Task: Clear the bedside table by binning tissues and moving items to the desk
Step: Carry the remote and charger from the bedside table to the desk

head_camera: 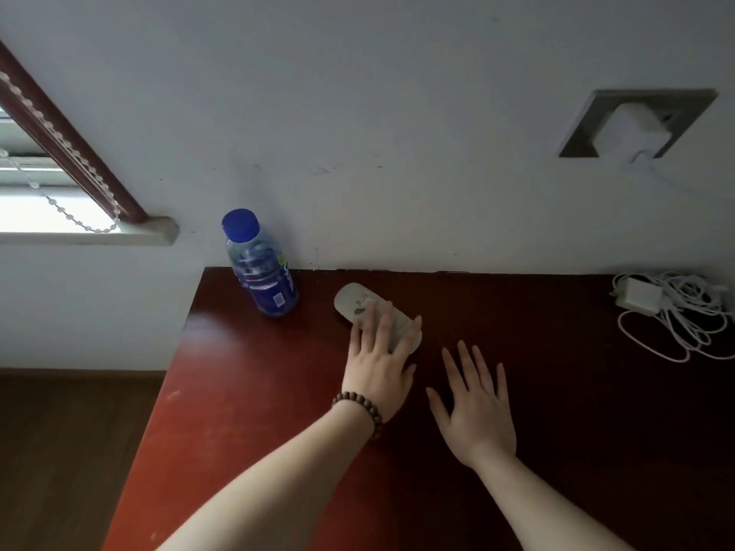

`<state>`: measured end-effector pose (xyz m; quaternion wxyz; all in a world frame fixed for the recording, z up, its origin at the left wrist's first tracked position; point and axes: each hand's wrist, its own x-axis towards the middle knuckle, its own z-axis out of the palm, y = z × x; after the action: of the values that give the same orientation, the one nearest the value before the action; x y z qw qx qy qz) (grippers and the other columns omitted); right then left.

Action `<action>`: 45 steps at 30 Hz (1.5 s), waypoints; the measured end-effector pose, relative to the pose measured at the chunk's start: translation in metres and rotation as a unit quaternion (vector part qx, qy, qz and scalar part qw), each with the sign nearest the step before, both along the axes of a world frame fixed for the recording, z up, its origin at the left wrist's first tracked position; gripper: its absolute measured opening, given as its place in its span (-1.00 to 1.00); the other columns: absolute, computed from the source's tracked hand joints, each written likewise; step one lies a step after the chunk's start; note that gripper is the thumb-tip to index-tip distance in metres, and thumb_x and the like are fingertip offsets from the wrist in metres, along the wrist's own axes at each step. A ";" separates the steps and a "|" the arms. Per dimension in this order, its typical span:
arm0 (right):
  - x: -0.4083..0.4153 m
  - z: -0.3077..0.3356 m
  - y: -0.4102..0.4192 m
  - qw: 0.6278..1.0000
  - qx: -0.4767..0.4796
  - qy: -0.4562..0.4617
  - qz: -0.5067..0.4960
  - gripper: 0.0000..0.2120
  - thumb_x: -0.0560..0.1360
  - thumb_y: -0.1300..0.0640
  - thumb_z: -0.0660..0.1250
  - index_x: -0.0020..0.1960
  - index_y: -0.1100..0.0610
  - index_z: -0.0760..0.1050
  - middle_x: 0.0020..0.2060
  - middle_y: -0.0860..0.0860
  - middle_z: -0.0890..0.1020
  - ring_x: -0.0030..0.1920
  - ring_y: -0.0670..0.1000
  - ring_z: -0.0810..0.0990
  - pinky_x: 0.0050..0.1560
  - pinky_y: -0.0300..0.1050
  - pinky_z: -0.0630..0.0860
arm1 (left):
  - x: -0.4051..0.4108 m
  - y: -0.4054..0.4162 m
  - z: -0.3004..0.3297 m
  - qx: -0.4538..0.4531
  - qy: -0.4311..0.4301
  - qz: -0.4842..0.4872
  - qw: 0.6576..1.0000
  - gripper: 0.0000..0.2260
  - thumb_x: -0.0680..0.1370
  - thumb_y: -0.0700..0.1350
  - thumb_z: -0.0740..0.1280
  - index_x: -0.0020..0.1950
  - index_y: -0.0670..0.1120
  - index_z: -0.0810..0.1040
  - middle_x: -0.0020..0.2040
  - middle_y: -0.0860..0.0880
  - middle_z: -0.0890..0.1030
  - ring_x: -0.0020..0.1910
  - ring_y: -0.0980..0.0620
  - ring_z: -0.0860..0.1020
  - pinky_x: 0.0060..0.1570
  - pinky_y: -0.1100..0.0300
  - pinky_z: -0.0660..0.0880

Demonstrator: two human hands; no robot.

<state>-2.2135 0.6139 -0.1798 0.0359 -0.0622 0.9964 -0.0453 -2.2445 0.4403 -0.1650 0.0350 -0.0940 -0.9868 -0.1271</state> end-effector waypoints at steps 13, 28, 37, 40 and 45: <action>-0.001 -0.001 0.000 1.000 -0.012 0.008 -0.001 -0.36 0.54 -0.34 -0.17 0.52 -0.06 0.04 0.53 -0.03 0.09 0.53 -0.03 -0.11 0.51 0.12 -0.13 | -0.048 0.030 0.006 0.094 -0.056 0.215 0.971 -0.39 0.57 -0.13 0.07 0.52 -0.12 -0.21 0.50 -0.29 -0.27 0.43 -0.23 -0.40 0.43 -0.09 -0.31; 0.001 -0.002 0.001 1.000 -0.015 0.009 0.001 -0.37 0.55 -0.33 -0.14 0.52 -0.05 0.07 0.52 -0.02 0.12 0.54 -0.01 -0.06 0.50 0.14 -0.06 | -0.094 -0.021 0.010 0.090 0.019 0.168 0.981 -0.64 0.55 -0.19 0.23 0.35 -0.16 0.36 0.45 -0.23 0.27 0.49 -0.18 0.06 0.47 -0.03 -0.14; 0.001 -0.002 0.001 1.000 -0.023 0.007 0.001 -0.37 0.54 -0.33 -0.16 0.52 -0.06 0.06 0.53 -0.02 0.12 0.54 0.00 -0.07 0.51 0.15 -0.07 | -0.088 -0.027 0.001 0.010 -0.003 0.136 0.991 -0.49 0.61 -0.01 0.08 0.53 -0.05 0.03 0.55 -0.11 0.03 0.52 -0.10 -0.09 0.46 -0.01 -0.20; 0.000 0.001 0.000 1.000 -0.023 0.005 0.001 -0.37 0.54 -0.33 -0.18 0.52 -0.05 0.03 0.53 -0.02 0.10 0.53 0.00 -0.07 0.51 0.14 -0.12 | -0.080 -0.033 0.009 0.012 -0.027 0.121 0.992 -0.42 0.60 0.07 0.07 0.53 -0.02 -0.11 0.56 -0.05 -0.02 0.52 -0.08 -0.11 0.47 -0.02 -0.16; 0.000 0.001 0.001 1.000 -0.013 -0.017 0.002 -0.34 0.52 -0.35 -0.30 0.53 -0.06 -0.13 0.54 -0.03 -0.06 0.53 0.00 -0.21 0.48 0.14 -0.28 | -0.043 -0.028 0.030 0.037 -0.012 0.132 0.990 -0.41 0.58 0.08 0.11 0.53 -0.03 -0.05 0.55 -0.07 0.05 0.52 -0.06 -0.05 0.46 -0.02 -0.04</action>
<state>-2.2137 0.6147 -0.1792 0.0521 -0.0634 0.9948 -0.0597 -2.2874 0.4127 -0.1355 0.0428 0.0399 -0.9855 -0.1592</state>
